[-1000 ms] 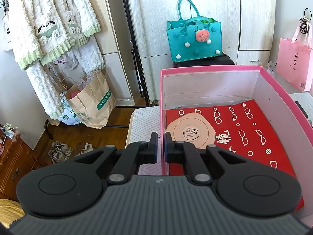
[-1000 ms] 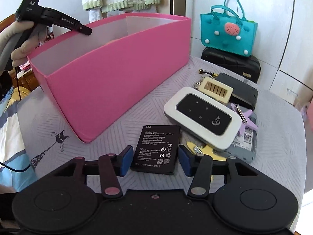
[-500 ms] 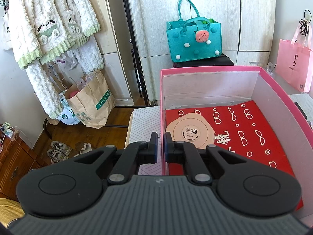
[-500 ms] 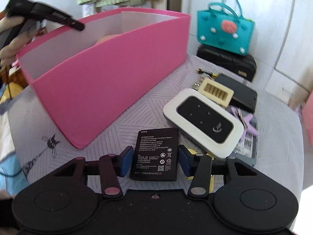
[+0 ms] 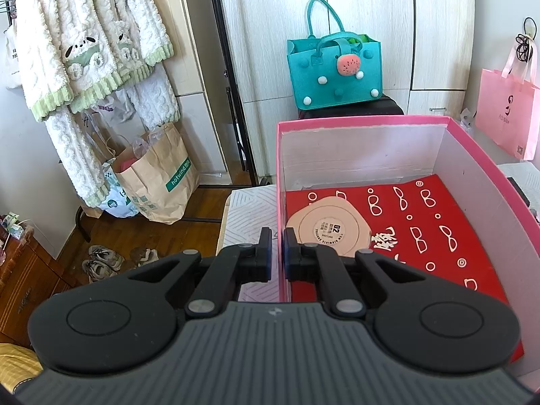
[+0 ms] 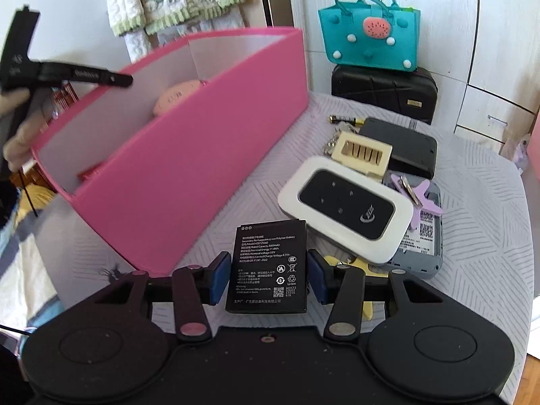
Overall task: Organize rigid objects
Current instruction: 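Close the right tool on the black battery and lift it, then carry the battery into the pink box and release beside the compact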
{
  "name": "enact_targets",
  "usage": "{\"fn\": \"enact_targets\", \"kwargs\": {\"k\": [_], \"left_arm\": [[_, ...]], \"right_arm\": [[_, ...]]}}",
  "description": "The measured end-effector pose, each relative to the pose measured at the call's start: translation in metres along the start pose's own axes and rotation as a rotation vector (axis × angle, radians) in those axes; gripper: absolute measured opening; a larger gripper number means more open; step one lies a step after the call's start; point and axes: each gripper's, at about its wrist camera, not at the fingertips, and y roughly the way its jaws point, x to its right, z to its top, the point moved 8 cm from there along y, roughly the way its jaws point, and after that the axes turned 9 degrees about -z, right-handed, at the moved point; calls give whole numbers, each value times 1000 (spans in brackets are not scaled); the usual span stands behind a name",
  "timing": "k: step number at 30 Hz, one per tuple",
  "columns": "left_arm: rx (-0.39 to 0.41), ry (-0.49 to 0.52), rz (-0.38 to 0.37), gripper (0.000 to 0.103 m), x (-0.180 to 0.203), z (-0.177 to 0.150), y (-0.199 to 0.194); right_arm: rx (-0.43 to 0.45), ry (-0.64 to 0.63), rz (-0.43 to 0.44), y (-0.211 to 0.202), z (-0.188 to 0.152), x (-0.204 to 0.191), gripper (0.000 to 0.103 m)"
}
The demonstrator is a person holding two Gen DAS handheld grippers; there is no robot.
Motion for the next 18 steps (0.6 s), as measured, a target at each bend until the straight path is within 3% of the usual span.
{"fn": "enact_targets", "kwargs": {"k": [10,15,18], "left_arm": [[6,-25,-21,8,-2,-1,-1],[7,-30,-22,8,-3,-2,-1],[9,-29,-24,7,-3,-2,-1]], "right_arm": [[101,3,22,-51,47,-7,54],[159,-89,88,-69,85,-37,54],[151,-151,129,-58,108,-59,54]]}}
